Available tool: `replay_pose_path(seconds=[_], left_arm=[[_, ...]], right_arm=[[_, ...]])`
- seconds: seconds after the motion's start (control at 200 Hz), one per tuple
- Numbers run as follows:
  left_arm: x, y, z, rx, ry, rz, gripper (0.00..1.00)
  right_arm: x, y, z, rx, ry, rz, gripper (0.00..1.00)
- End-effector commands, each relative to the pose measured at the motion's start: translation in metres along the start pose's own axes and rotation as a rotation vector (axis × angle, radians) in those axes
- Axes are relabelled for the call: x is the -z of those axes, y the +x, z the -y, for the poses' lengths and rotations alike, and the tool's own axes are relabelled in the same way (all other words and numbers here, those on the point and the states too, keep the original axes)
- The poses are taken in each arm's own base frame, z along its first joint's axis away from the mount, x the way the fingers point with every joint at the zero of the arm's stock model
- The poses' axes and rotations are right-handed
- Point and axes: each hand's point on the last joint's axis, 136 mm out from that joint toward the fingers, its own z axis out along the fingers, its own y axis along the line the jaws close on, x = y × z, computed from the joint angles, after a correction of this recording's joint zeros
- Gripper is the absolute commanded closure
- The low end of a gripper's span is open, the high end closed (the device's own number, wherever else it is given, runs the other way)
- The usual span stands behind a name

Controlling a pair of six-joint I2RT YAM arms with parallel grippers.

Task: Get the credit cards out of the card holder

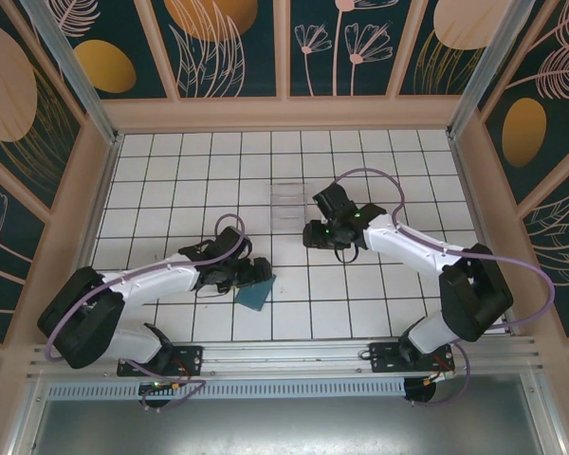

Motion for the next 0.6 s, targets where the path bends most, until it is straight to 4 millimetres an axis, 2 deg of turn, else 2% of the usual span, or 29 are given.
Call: replay_pose_path(seconds=[0.0, 0.17, 0.39, 0.51, 0.596], left_arm=[[0.004, 0.019, -0.006, 0.015, 0.002, -0.056, 0.09], [0.004, 0.028, 0.019, -0.005, 0.113, -0.089, 0.13], [0.002, 0.042, 0.066, -0.077, 0.241, -0.127, 0.16], [0.003, 0.037, 0.07, -0.173, 0.184, -0.107, 0.17], [0.006, 0.029, 0.07, -0.314, 0.119, -0.093, 0.16]], right_arm=[[0.005, 0.005, -0.011, -0.028, -0.048, 0.01, 0.54], [0.001, 0.014, -0.014, -0.045, -0.082, -0.006, 0.54], [-0.002, 0.02, -0.015, -0.048, -0.101, -0.025, 0.55], [-0.004, 0.028, -0.016, -0.036, -0.122, -0.057, 0.55], [-0.006, 0.035, -0.019, -0.033, -0.152, -0.075, 0.55]])
